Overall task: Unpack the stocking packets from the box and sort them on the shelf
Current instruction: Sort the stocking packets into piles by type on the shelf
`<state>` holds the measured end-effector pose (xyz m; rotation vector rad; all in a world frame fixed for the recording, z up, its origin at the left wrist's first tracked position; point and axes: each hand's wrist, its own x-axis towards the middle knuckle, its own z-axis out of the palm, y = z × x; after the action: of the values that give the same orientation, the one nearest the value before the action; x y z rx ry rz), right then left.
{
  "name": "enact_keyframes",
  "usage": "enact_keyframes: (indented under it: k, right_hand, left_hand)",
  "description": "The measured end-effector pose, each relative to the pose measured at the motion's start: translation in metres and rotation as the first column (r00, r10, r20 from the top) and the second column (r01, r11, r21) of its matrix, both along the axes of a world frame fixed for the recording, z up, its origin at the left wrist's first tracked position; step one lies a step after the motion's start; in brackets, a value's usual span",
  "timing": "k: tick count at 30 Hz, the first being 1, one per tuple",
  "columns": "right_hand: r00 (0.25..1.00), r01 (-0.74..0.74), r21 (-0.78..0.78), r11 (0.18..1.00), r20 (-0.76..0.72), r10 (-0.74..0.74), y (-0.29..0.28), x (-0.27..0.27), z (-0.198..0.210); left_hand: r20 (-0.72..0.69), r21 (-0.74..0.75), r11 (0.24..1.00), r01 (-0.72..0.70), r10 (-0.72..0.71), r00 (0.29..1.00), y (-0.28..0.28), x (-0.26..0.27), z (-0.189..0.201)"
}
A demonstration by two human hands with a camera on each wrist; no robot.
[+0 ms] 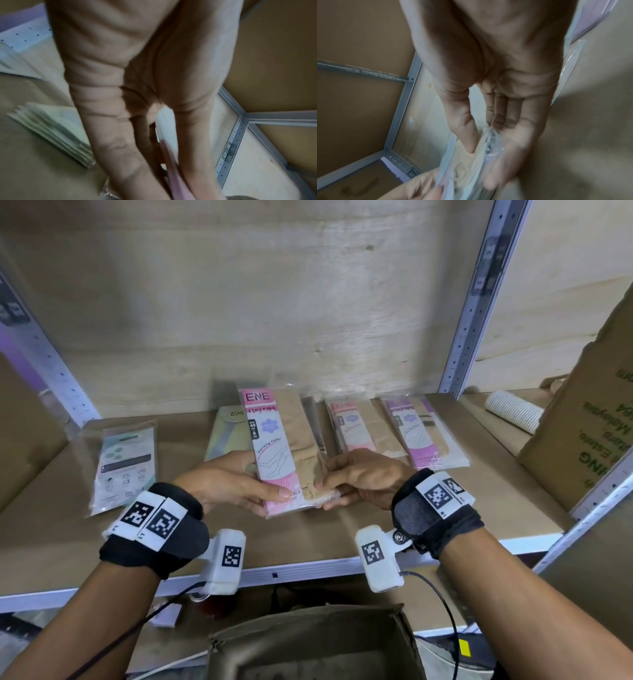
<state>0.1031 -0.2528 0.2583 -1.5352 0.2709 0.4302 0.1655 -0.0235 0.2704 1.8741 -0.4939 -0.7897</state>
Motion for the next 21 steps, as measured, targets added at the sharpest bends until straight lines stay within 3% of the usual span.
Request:
enact_keyframes:
  k: [3,9,14,18,21]
  right_hand:
    - [0.998,0.058,0.008,0.998,0.004,-0.058,0.007,0.005,-0.002]
    - [0.968,0.217,0.052,0.975,0.115,-0.222,0.001,0.020,0.011]
    - [0.940,0.268,0.019,0.963,0.214,-0.265,-0.022,0.029,0.045]
    - [0.909,0.342,-0.011,0.940,0.257,-0.328,-0.051,0.034,0.068]
    - [0.879,0.436,-0.110,0.893,0.265,-0.396,-0.070,0.037,0.065]
  left_hand:
    - [0.024,-0.004,0.998,-0.059,0.059,0.998,0.002,0.002,0.004]
    - [0.046,-0.152,0.938,-0.311,0.321,0.946,-0.014,0.009,0.014]
    - [0.037,-0.198,0.942,-0.270,0.283,0.958,-0.032,0.024,0.048]
    - [0.071,-0.124,0.963,-0.237,0.247,0.966,-0.064,0.036,0.086]
    - [0.056,-0.070,0.964,-0.256,0.260,0.964,-0.096,0.035,0.088]
